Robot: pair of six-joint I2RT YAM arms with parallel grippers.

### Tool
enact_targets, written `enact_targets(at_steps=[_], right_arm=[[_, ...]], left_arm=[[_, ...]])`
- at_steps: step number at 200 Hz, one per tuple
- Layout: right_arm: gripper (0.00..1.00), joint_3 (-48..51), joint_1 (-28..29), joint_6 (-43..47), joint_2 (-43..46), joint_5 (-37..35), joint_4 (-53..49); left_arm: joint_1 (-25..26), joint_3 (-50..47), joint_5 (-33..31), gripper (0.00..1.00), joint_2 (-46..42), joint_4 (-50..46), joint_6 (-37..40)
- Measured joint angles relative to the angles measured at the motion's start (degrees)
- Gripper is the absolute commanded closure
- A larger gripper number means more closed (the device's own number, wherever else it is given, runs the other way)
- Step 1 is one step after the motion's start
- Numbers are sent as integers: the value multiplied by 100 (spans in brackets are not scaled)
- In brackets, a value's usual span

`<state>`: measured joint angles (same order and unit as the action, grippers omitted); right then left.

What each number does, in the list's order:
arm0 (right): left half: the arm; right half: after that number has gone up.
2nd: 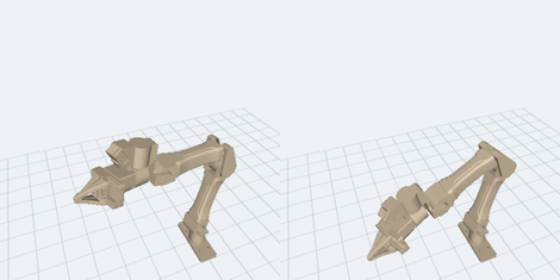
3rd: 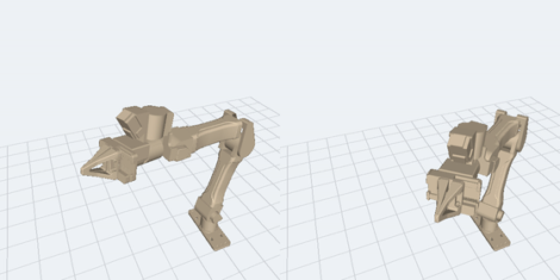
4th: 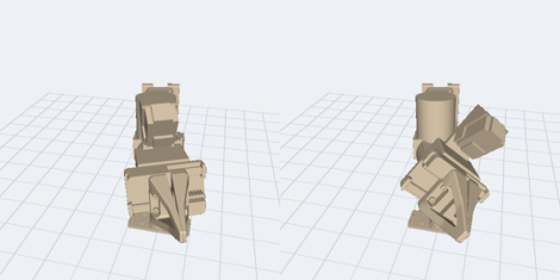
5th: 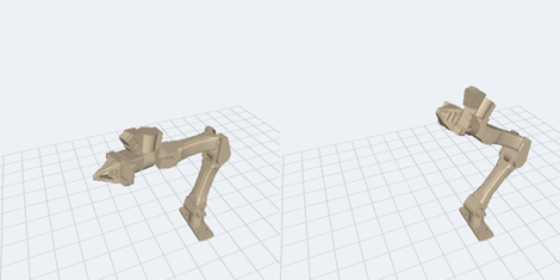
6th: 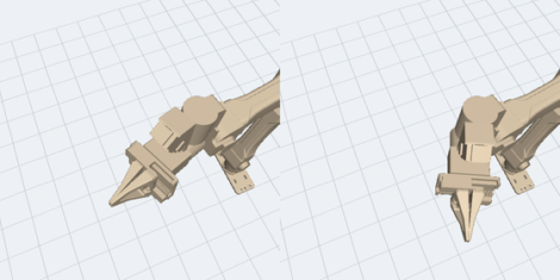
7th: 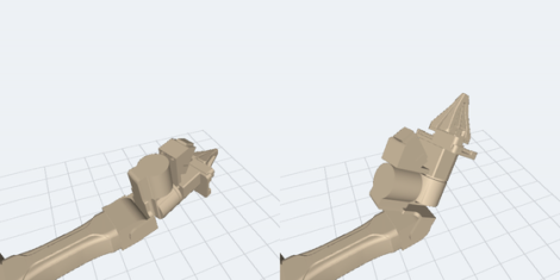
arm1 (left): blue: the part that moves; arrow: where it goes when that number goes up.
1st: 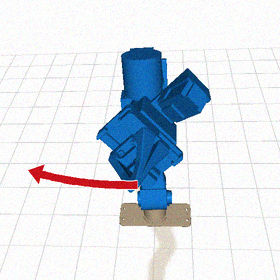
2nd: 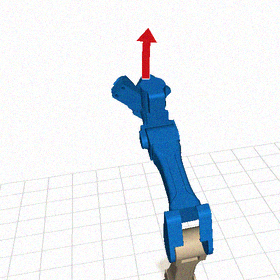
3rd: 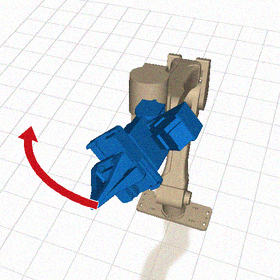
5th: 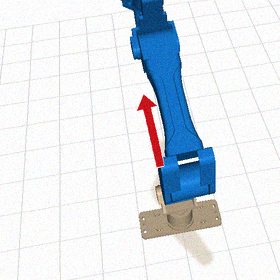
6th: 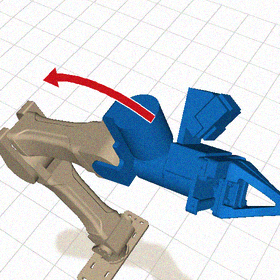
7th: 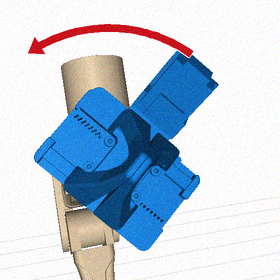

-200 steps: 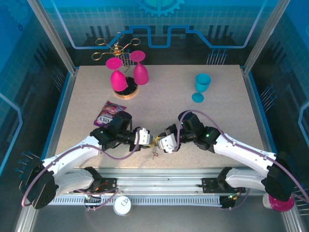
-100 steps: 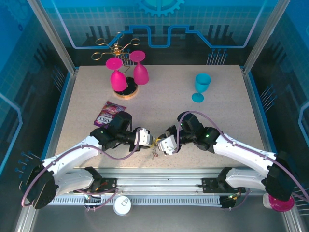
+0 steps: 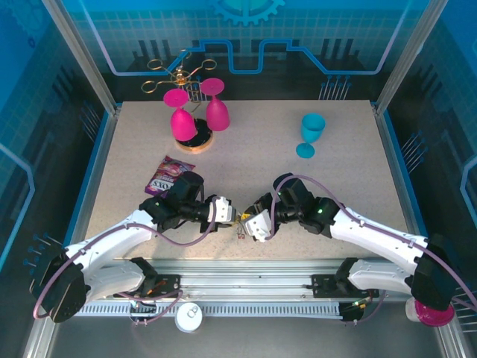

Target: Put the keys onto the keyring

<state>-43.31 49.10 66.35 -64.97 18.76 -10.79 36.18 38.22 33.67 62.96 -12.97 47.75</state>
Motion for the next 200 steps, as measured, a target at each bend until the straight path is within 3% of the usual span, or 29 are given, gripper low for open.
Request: enact_targets(at_steps=[38,51,67,95,121,166,200], right_arm=[[97,210,37,96,164,-282,146],[88,278,37,125,223,-374,168],[68,328,42,153,278,-448,190],[53,404,46,-17,343,-564,203],[54,522,39,-678,507,-586,442],[66,883,-131,-2402,715,-177,1478],[75,1003,-155,-3099,586,-2,1991]], left_arm=[[0,-2,-44,100,0,85,-26],[0,-2,-44,100,-2,146,-26],[0,-2,-44,100,-2,208,-33],[0,-2,-90,100,-22,337,-87],[0,-68,-109,100,-140,634,-133],[0,-208,-107,100,-212,981,-225],[0,-240,-105,100,-267,1143,-267]])
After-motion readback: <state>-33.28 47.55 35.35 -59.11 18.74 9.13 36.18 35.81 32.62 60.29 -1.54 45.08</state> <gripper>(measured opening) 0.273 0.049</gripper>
